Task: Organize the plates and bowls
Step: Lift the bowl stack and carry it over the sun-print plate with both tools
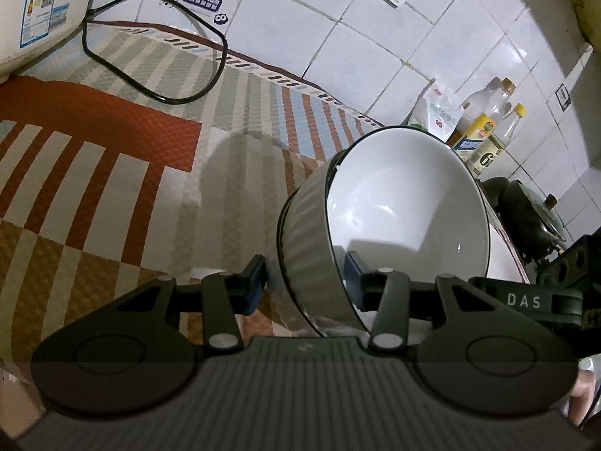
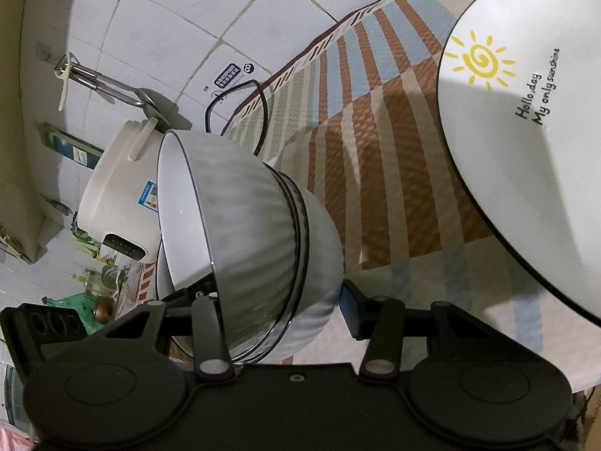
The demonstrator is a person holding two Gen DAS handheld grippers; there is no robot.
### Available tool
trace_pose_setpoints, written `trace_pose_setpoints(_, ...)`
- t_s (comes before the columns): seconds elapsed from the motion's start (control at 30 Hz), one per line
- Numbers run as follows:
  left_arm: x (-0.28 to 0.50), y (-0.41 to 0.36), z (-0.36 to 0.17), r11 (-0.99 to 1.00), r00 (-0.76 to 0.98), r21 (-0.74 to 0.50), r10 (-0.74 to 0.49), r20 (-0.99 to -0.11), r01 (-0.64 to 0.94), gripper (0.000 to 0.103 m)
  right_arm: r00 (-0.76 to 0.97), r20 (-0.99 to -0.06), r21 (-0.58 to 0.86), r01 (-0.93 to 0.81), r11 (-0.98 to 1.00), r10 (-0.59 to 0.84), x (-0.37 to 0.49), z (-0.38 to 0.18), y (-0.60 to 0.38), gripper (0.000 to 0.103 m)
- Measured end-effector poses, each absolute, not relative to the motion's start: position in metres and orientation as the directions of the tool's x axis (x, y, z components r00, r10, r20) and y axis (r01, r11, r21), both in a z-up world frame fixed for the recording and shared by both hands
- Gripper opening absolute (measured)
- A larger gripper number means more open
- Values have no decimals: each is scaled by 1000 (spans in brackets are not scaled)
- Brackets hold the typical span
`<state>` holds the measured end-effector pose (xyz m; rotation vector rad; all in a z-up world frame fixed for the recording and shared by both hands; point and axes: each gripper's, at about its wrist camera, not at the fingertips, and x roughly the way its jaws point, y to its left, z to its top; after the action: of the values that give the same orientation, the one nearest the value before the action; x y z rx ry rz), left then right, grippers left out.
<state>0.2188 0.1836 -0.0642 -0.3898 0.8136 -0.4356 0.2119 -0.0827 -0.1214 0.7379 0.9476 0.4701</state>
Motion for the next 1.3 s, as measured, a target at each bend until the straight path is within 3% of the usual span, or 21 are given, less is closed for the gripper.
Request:
trace_pose_setpoints(0.73, 201, 156, -27, 839, 619, -476, -526, -584, 264, 44, 535, -531, 745, -74, 663, 657, 193, -85, -117, 53)
trace_pose_setpoints(1.3, 196, 66, -17, 793, 585, -481, -604, -541, 374, 44, 611, -526, 727, -37, 685, 592, 171, -53, -205, 52)
